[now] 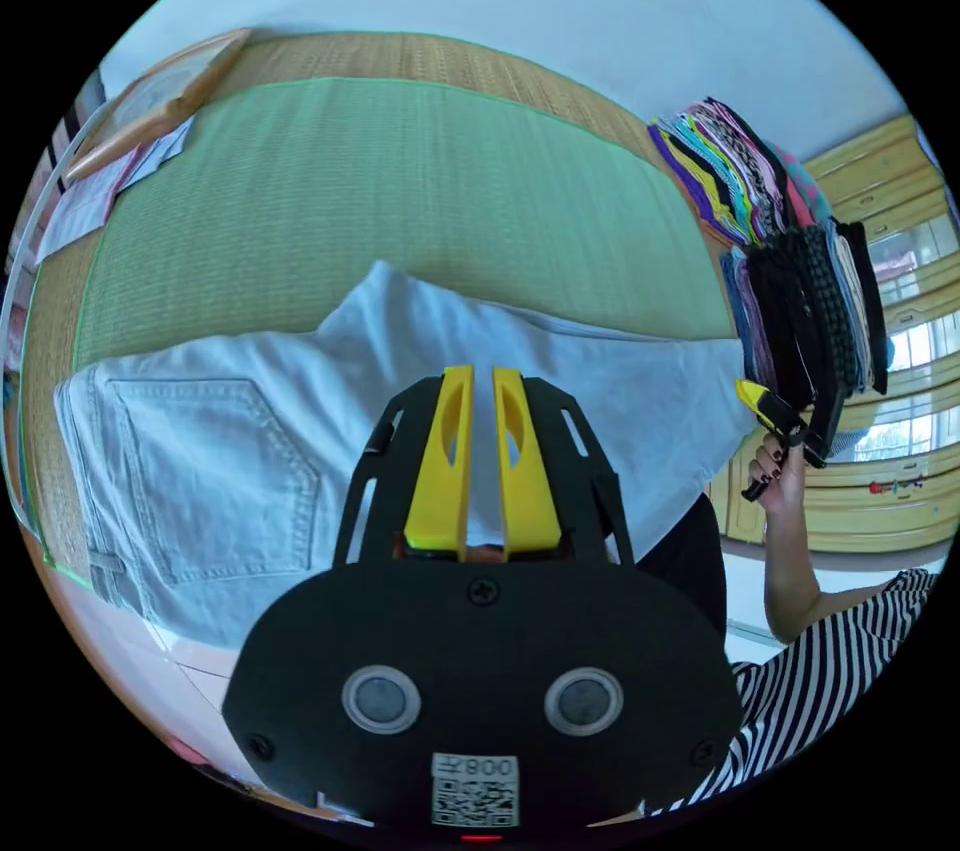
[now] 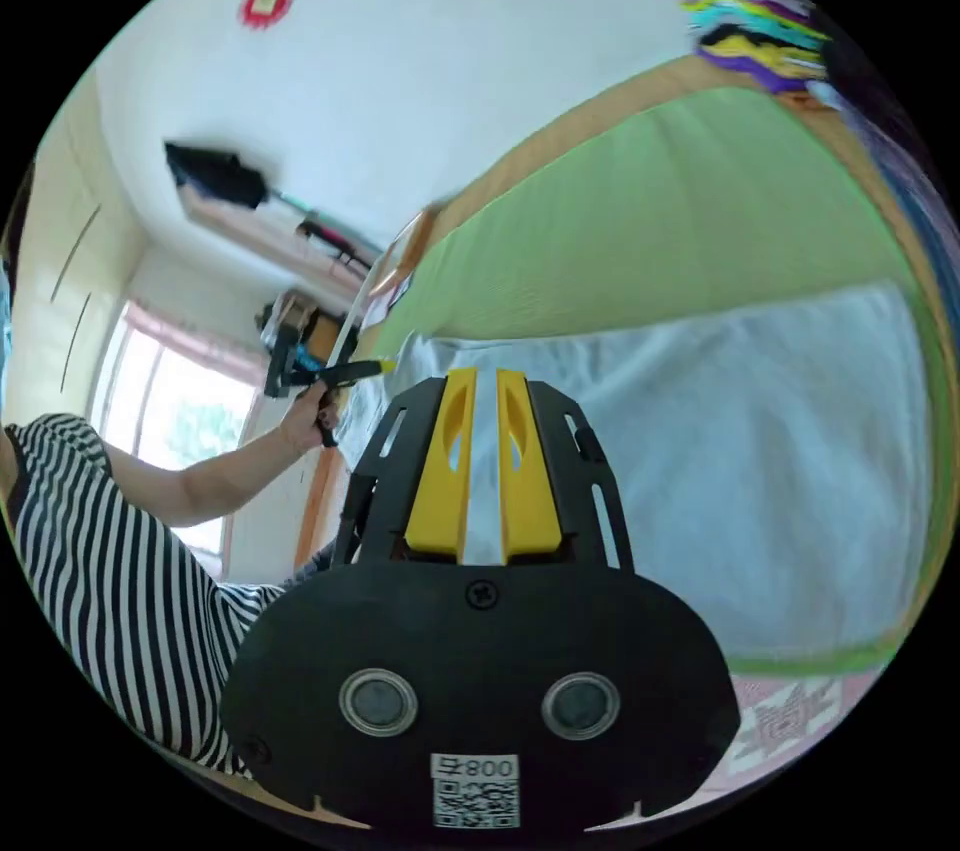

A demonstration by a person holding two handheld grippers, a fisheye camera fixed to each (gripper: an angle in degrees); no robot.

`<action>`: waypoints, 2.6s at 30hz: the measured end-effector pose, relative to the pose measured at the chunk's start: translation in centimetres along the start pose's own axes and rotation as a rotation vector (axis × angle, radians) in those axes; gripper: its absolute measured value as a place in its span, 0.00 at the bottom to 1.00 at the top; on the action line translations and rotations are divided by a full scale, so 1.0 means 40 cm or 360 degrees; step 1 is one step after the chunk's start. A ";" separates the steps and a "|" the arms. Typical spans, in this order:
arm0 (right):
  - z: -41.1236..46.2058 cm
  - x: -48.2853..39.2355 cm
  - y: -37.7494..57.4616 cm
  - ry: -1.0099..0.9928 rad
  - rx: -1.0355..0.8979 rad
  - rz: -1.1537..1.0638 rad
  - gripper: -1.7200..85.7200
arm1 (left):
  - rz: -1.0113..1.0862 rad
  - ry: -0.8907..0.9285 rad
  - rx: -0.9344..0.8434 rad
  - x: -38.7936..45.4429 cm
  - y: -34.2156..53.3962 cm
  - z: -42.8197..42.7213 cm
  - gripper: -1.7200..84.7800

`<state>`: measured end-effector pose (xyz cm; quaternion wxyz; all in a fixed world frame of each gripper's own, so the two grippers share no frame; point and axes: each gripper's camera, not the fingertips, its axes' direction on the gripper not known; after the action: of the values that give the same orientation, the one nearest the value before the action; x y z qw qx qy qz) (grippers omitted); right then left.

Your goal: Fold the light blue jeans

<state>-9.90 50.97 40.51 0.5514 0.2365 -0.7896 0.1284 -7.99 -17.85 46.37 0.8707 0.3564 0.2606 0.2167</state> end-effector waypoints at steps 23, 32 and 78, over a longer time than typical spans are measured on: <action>0.884 -0.422 -0.352 0.0667 -0.0829 -0.0809 0.03 | 0.0137 0.0053 0.0027 0.450 -0.280 -0.738 0.07; 0.920 -0.501 -0.421 0.0675 -0.0681 -0.0855 0.02 | 0.0109 0.0141 0.0181 0.629 -0.304 -1.042 0.06; 1.137 -0.373 -0.814 -0.0102 -0.0755 -0.0341 0.03 | -0.0874 -0.0151 0.0433 0.402 -0.091 -1.658 0.02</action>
<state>-25.81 5.50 8.39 0.5766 0.1869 -0.7852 -0.1271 -35.26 22.49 -1.58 0.8522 0.3956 0.3329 -0.0804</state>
